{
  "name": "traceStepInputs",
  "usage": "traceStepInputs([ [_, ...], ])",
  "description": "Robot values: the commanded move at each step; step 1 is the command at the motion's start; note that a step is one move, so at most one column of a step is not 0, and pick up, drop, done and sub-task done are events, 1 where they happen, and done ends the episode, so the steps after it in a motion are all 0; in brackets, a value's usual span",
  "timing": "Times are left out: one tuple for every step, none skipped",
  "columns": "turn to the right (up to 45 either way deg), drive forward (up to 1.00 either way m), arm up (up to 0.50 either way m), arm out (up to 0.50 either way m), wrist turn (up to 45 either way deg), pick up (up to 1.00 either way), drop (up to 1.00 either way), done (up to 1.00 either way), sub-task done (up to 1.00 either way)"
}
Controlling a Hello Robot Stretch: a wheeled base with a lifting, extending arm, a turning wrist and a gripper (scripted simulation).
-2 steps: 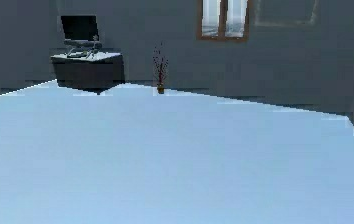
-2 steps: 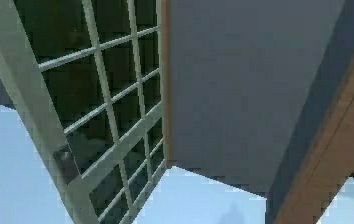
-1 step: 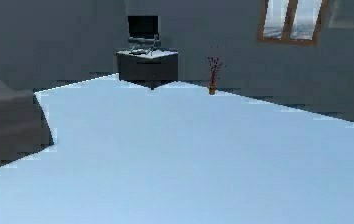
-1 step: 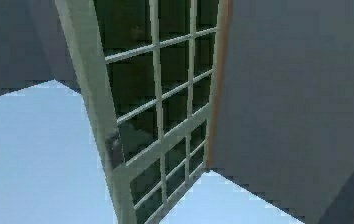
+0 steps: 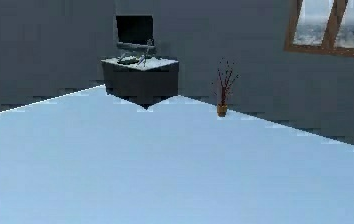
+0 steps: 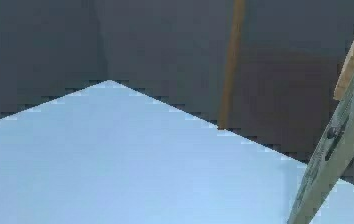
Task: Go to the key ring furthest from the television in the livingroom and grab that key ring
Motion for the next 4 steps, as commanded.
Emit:
traceStepInputs([
  [0.0, 1.0, 0.0, 0.0, 0.0, 0.0, 0.0, 0.0, 0.0],
  [0.0, 1.0, 0.0, 0.0, 0.0, 0.0, 0.0, 0.0, 0.0],
  [0.0, 0.75, 0.0, 0.0, 0.0, 0.0, 0.0, 0.0, 0.0],
  [-45.0, 0.0, 0.0, 0.0, 0.0, 0.0, 0.0, 0.0, 0.0],
])
